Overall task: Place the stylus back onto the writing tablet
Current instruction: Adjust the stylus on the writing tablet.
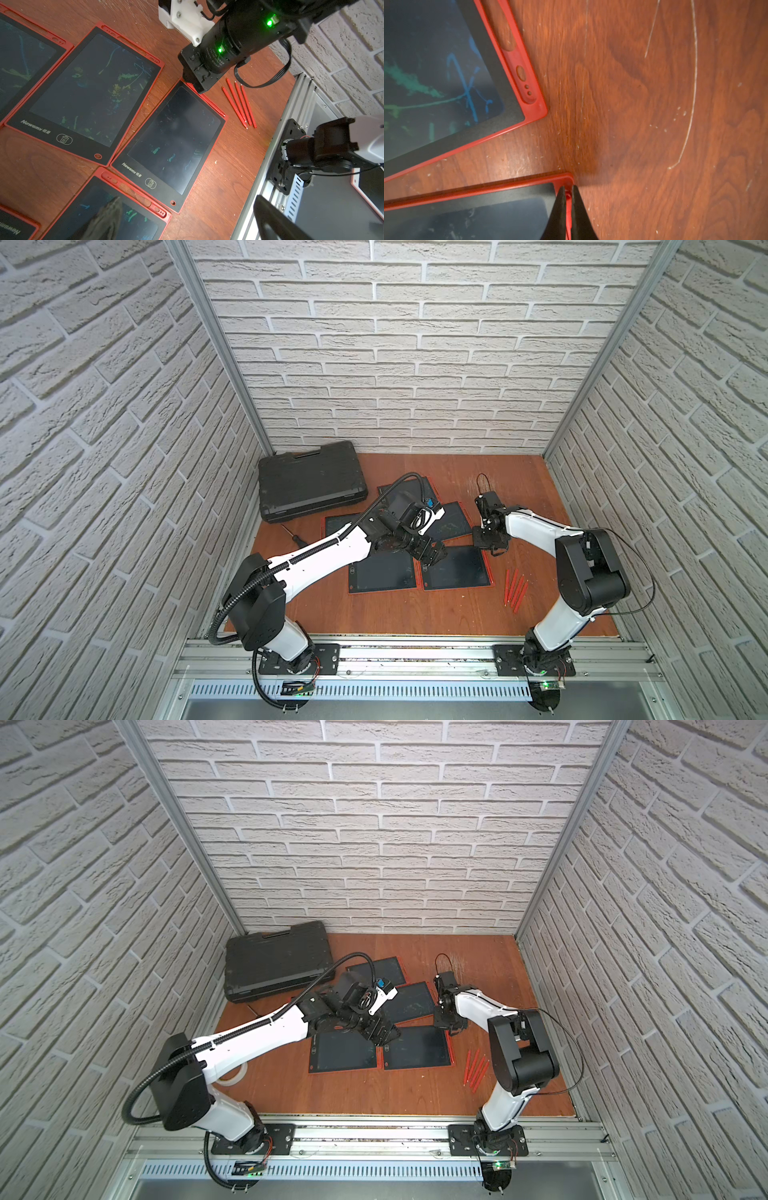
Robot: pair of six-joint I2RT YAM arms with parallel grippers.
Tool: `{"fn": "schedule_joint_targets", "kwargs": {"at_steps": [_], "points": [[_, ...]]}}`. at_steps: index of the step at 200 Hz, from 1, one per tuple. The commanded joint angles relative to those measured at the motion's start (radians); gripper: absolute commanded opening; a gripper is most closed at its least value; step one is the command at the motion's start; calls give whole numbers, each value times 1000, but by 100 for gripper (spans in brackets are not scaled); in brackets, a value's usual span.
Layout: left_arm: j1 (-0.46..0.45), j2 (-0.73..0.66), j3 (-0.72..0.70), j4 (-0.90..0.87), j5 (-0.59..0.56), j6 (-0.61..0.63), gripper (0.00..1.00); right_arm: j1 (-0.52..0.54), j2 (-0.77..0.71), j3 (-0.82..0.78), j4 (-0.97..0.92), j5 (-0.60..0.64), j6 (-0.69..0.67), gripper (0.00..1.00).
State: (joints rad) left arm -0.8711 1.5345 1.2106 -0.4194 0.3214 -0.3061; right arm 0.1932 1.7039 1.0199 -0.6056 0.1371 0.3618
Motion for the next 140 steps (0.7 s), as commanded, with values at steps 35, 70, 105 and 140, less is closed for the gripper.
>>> {"fn": "schedule_joint_targets", "kwargs": {"at_steps": [35,70,105,140], "points": [[-5,-19,29,-2,-8,21,98,-5,-126,-37,-32,-12,16,10],[-6,-19,32,-2,-10,22,98,-5,-200,-90,-68,-16,52,9],[-6,-20,32,-2,-11,22,98,-5,-244,-137,-86,-29,83,4],[-5,-15,32,-2,-9,22,98,-5,-255,-167,-89,-46,106,3]]}}
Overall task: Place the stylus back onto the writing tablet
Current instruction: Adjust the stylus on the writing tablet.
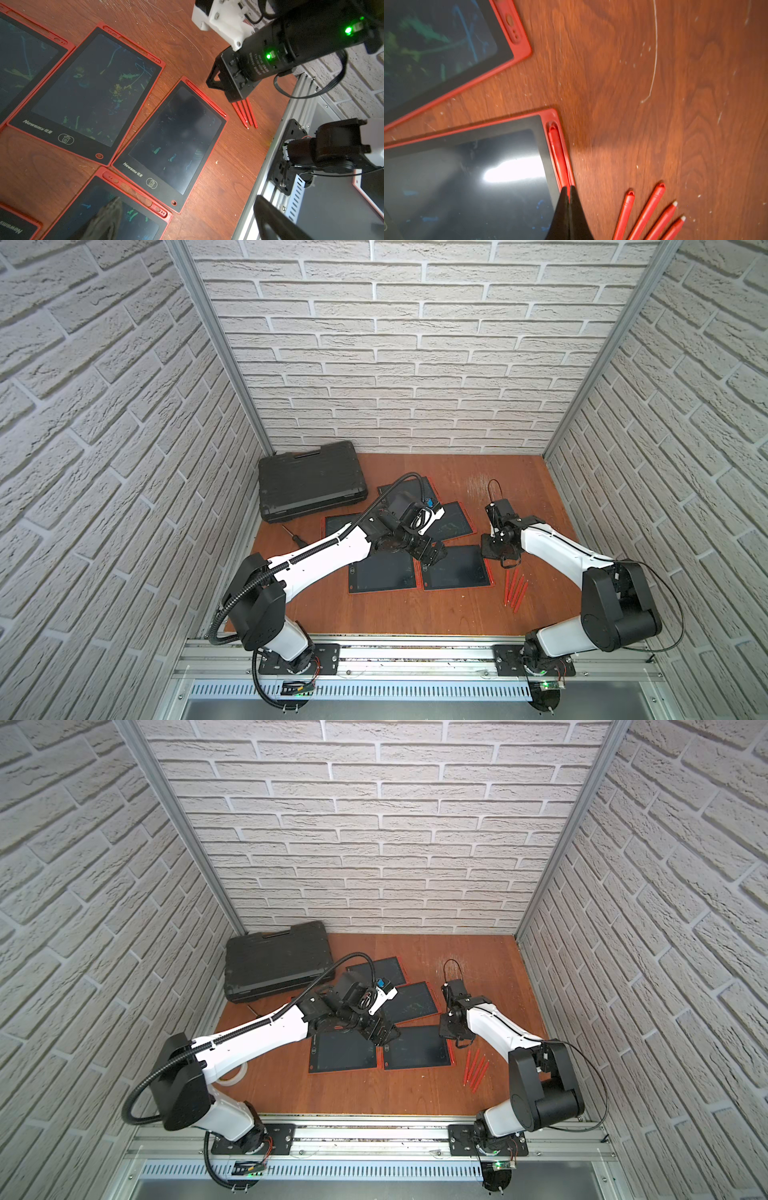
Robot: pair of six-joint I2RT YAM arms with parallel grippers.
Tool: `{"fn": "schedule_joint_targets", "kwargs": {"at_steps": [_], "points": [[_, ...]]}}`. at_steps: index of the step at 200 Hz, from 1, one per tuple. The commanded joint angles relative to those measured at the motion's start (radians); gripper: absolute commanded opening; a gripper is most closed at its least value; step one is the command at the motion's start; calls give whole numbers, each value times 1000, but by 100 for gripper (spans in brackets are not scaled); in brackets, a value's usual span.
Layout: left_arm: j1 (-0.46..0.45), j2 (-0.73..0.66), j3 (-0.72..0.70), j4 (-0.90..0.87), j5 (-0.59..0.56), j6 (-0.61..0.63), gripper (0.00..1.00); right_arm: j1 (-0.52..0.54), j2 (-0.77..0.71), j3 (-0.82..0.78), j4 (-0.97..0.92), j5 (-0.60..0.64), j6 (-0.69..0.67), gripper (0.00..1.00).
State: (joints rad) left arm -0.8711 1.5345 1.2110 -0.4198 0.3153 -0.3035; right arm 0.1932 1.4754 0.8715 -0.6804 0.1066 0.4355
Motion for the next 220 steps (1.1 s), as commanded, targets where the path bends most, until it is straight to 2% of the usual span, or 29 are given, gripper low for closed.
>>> {"fn": "schedule_joint_targets", "kwargs": {"at_steps": [1,105,220], "points": [[-6,-16,31,-1,-3,20,98,-5,-27,-20,-15,-15,33,3],[-5,-13,31,1,5,18,98,-1,23,-66,42,-57,44,3],[-5,-12,31,0,3,18,98,20,70,-81,49,-3,63,3]]}}
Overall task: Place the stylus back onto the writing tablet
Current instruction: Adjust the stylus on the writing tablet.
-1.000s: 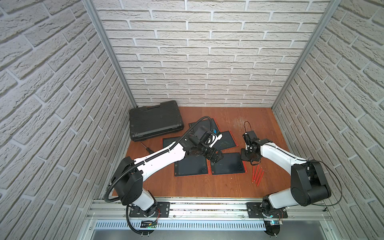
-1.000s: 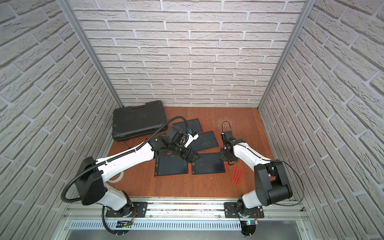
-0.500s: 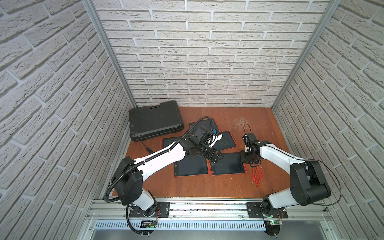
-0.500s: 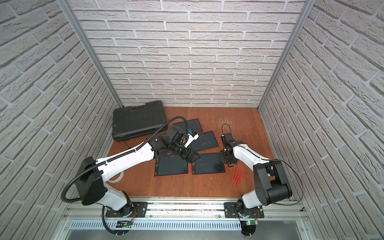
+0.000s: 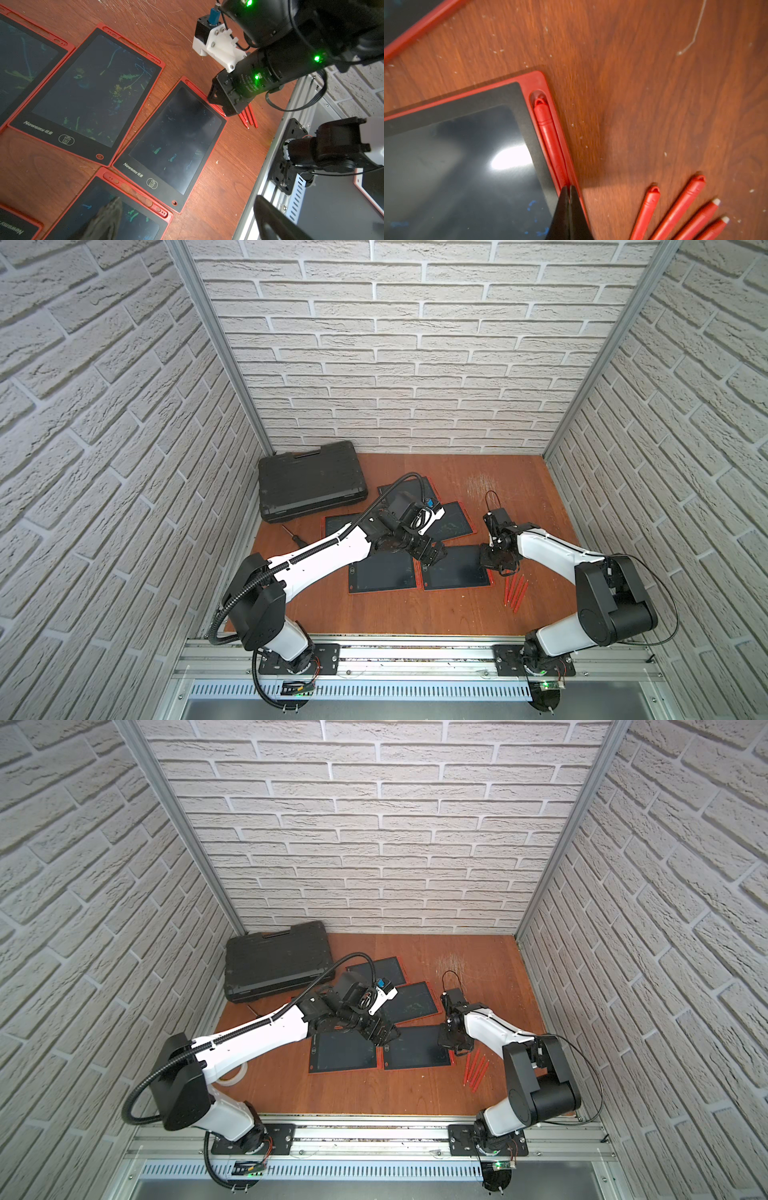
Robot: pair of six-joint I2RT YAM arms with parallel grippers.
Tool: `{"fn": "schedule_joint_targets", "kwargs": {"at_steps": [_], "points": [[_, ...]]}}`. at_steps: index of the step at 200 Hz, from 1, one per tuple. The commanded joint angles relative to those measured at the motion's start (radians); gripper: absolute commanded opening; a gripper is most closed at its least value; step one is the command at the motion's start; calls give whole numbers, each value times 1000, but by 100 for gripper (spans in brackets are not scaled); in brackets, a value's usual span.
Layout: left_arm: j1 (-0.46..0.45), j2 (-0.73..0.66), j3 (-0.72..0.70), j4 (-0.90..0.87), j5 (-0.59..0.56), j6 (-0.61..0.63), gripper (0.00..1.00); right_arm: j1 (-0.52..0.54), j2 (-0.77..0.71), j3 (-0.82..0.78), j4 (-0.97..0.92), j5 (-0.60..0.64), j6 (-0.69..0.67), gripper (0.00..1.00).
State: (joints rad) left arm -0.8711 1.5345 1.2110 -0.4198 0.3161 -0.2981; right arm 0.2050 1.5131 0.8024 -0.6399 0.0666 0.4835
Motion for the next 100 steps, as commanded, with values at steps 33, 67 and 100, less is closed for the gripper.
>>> {"fn": "schedule_joint_targets", "kwargs": {"at_steps": [33,67,100], "points": [[-5,-12,32,0,1,13,98,25,49,-13,11,50,24,3],[-5,-13,31,-1,1,14,98,46,77,8,-7,84,32,3],[-5,-16,31,-1,-2,14,98,57,78,22,-13,99,36,3]]}}
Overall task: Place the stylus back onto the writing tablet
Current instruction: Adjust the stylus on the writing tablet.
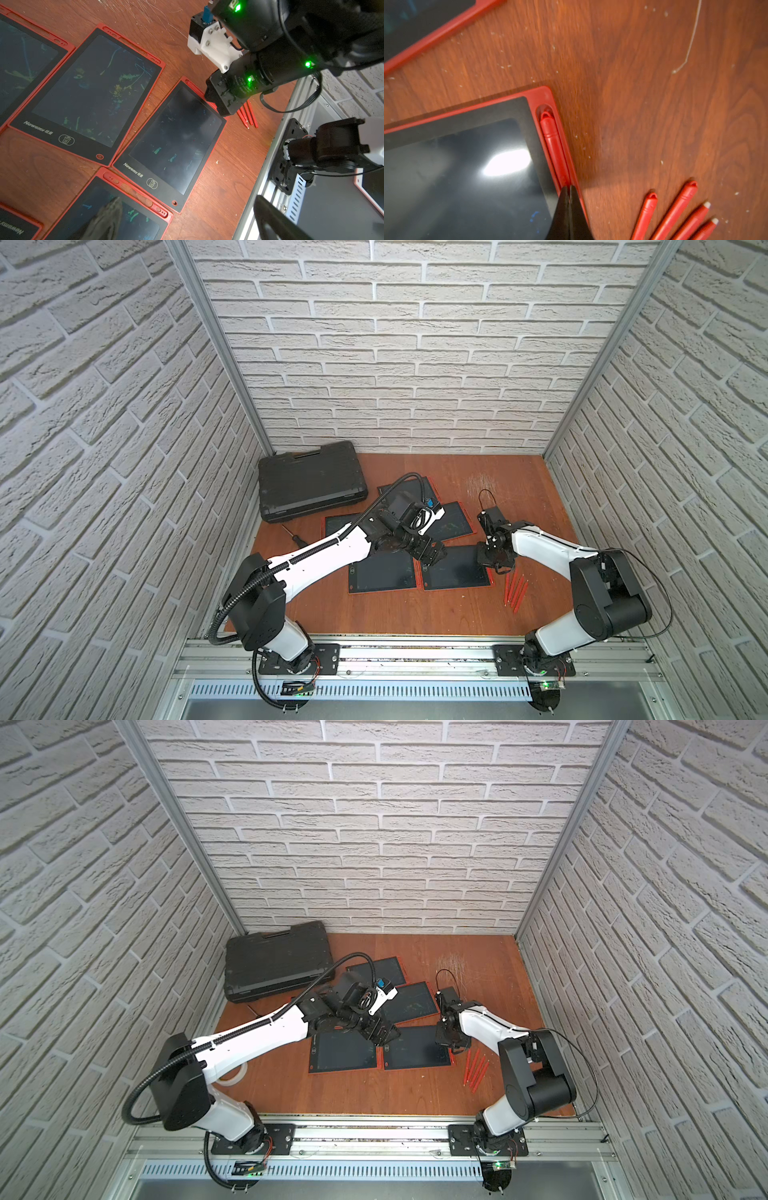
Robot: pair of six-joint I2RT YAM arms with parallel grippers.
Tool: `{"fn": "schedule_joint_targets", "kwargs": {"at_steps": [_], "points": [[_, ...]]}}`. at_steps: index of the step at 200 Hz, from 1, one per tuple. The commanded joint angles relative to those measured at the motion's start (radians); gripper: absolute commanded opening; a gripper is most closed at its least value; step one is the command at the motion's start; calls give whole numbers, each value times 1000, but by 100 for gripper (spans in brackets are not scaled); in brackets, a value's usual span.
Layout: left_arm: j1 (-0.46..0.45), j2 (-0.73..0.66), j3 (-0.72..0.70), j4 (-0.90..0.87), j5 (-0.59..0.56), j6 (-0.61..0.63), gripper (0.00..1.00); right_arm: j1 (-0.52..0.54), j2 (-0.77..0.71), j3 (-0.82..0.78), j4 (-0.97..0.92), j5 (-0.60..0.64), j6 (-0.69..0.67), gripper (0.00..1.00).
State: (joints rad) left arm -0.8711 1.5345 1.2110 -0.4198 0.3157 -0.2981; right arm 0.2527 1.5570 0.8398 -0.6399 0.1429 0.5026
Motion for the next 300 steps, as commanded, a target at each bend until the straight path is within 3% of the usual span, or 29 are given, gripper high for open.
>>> {"fn": "schedule_joint_targets", "kwargs": {"at_steps": [1,50,176,206,238,264,300], "points": [[-5,-16,31,-1,-2,14,98,10,32,-16,-13,21,17,3],[-5,-22,31,-2,-5,14,98,7,-28,55,-35,19,-8,3],[-6,-34,29,-5,-14,15,98,5,84,90,-14,39,0,3],[-5,-43,36,-19,-35,26,98,20,19,61,-3,26,-10,4],[-4,-35,66,-84,-139,21,98,51,-89,4,14,-18,-13,6],[-5,-34,70,-126,-188,-9,98,82,-188,-59,46,-84,26,14],[-5,-45,63,-217,-239,-145,98,156,-276,-112,79,-147,73,25]]}}
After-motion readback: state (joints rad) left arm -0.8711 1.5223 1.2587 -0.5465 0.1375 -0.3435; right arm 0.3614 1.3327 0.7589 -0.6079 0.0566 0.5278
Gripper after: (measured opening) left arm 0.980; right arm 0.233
